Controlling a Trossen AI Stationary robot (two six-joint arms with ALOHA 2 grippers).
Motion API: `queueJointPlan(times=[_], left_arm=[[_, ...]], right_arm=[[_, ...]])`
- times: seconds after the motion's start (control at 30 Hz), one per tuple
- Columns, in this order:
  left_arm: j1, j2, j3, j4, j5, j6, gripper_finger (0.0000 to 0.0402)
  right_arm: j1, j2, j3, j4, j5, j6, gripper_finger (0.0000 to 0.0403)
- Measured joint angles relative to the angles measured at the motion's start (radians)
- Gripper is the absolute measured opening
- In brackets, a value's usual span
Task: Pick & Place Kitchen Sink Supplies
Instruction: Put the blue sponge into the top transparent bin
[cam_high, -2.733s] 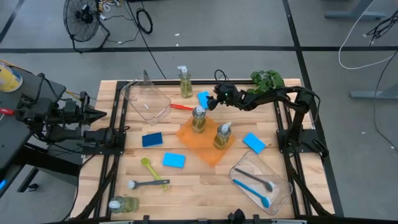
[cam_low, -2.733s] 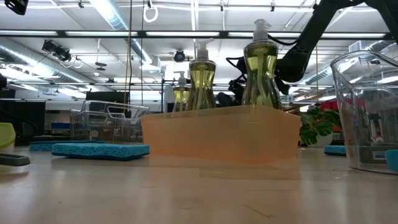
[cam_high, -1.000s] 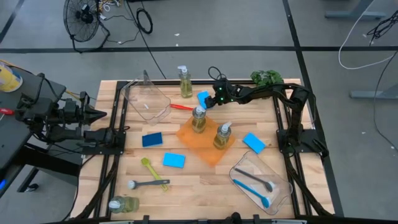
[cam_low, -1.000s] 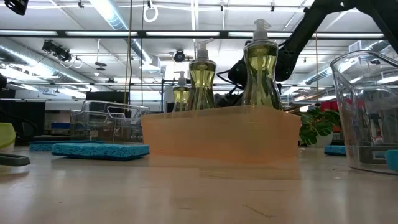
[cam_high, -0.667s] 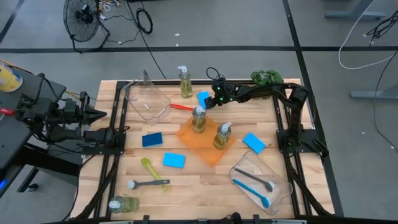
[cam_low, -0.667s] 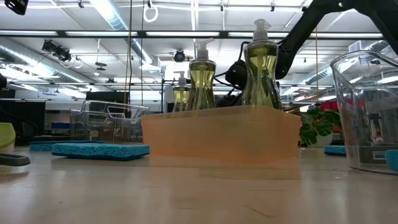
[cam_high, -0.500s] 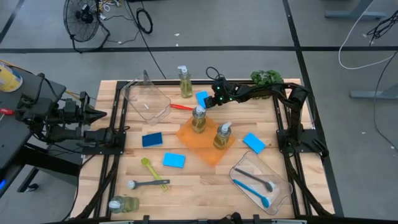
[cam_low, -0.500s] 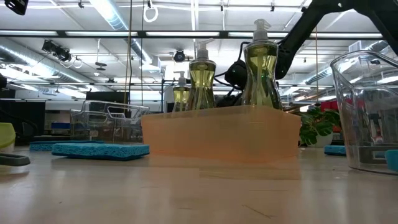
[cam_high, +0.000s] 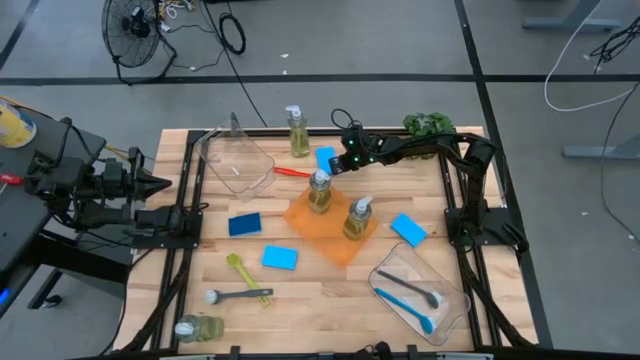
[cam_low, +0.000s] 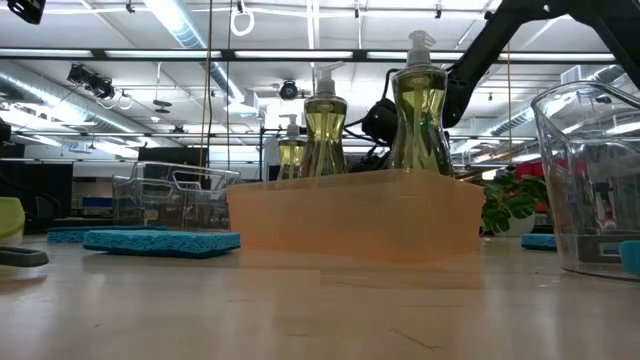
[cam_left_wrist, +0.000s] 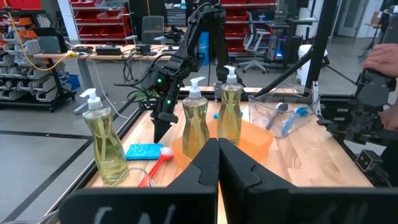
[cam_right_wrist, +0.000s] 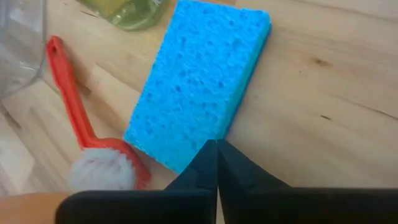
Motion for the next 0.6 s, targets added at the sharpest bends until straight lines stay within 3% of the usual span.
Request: queueJointPlan(times=[0.37, 0.5, 0.6], left_arm=[[0.0, 0.0, 0.0, 0.0, 0.0, 0.0, 0.0003], [0.0, 0.0, 0.0, 0.0, 0.0, 0.0, 0.0003], [0.0, 0.0, 0.0, 0.0, 0.0, 0.0, 0.0003]], right_arm=[[0.011, -0.069, -0.002, -0.01, 0.053, -0.014, 0.0008], [0.032, -0.069, -0.002, -0.015, 0.046, -0.033, 0.0042], [0.045, -0.069, -0.002, -0.009, 0.053, -0.046, 0.0089]])
